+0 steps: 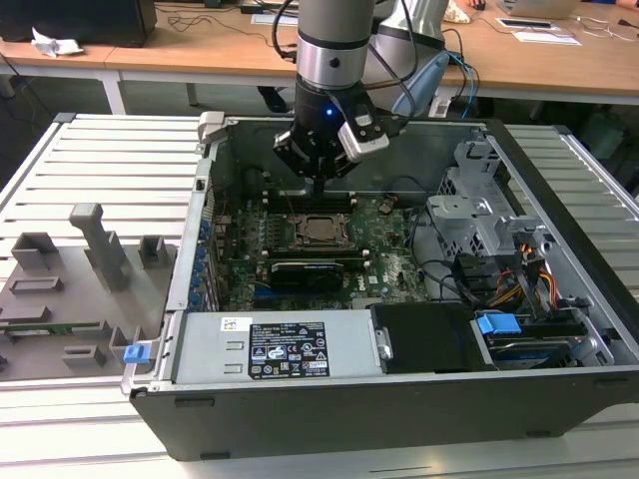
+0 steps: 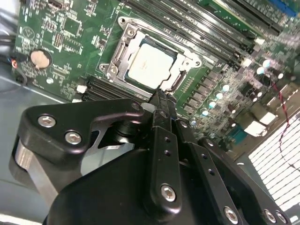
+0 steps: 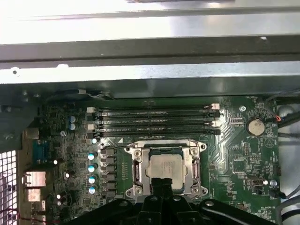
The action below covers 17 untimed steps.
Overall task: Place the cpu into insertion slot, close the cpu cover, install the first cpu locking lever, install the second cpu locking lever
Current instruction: 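Install the first cpu locking lever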
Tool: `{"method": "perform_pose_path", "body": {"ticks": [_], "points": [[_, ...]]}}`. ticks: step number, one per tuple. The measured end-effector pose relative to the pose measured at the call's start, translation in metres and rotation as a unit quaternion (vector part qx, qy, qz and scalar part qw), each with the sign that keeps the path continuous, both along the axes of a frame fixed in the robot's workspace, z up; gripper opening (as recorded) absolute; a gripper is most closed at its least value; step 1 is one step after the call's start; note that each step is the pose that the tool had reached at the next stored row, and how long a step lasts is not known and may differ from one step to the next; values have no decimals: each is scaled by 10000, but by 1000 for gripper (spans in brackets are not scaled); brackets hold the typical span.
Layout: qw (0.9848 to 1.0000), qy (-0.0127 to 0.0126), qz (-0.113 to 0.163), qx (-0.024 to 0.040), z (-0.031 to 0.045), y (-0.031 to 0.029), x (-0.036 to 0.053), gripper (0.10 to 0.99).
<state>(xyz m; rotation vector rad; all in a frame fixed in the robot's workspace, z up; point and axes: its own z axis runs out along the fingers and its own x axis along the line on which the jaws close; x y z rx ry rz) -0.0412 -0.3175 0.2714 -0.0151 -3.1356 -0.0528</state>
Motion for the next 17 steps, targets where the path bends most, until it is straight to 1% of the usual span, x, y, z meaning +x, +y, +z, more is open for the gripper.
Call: {"method": "perform_pose_path", "body": {"ticks": [5,9,10,12,17], "points": [[9994,0,350,0,0,0,0,106],[9980,0,625,0,0,0,0,106],[9975,0,713,0,-1,0,0,106],[9957,0,926,0,-1,0,0,106],[9924,0,1229,0,-1,0,0,106]]}}
